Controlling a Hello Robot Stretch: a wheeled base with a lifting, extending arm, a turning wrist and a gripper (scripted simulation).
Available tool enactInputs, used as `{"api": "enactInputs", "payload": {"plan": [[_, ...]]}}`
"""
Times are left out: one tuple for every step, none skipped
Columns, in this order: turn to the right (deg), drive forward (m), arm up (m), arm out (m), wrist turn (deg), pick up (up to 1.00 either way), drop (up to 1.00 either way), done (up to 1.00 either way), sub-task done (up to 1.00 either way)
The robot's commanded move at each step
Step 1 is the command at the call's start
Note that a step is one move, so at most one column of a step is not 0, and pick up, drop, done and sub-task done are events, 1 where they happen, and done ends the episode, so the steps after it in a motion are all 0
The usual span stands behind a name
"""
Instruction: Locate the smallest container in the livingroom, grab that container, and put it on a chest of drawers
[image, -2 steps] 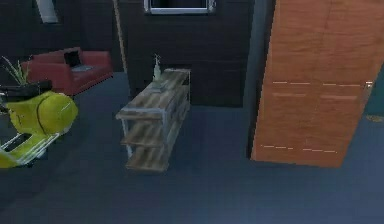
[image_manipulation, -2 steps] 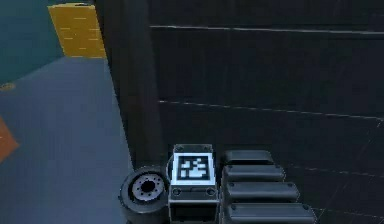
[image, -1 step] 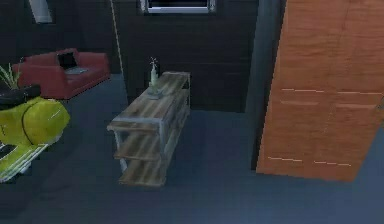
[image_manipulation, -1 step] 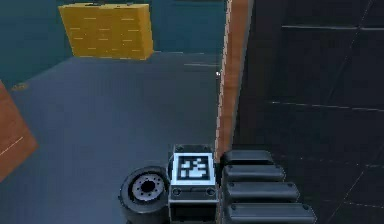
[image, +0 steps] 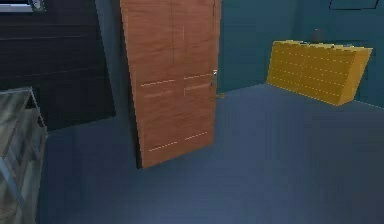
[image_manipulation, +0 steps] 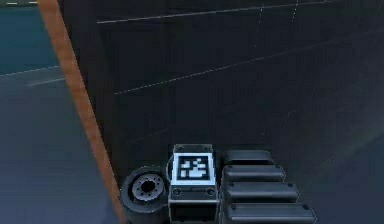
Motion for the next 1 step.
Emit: {"api": "enactInputs", "payload": {"plan": [[0.0,0.35,0.00,0.00,0.0,0.00,0.00,0.00,0.00]]}}
